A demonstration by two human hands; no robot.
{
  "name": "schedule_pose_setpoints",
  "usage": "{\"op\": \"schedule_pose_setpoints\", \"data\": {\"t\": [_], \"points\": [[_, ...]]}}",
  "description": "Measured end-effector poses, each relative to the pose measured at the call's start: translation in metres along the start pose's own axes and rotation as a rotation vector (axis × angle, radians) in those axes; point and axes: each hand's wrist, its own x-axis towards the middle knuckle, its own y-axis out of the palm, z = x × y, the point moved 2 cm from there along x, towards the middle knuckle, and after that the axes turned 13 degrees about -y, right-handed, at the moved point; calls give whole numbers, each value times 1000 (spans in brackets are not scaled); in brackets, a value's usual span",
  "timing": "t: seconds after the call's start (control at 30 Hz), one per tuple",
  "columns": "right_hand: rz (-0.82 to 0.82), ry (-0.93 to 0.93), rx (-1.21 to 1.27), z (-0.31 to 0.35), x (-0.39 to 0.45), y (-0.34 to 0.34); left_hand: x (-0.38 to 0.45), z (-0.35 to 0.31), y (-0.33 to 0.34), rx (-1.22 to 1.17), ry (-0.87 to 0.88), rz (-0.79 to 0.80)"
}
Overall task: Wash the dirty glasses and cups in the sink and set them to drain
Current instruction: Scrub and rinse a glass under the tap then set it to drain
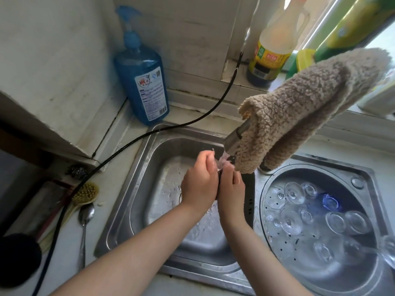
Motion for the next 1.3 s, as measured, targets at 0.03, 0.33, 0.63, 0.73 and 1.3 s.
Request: {"op": "schedule_pose_setpoints", "data": {"t": [0.03, 0.33, 0.63, 0.73, 1.3], "points": [[41, -185, -96, 1, 0, -3, 1, -1, 2, -7, -36, 26], [163, -394, -142, 8, 1, -6, -4, -19, -4, -18, 50, 10], [164, 510, 869, 12, 9, 2, -13, 12, -10, 67, 185, 8], [224, 517, 821, 12, 11, -5, -12, 18, -8, -452, -216, 331], [928, -785, -784, 19, 10, -26, 9, 19, -26, 435, 139, 270]]}}
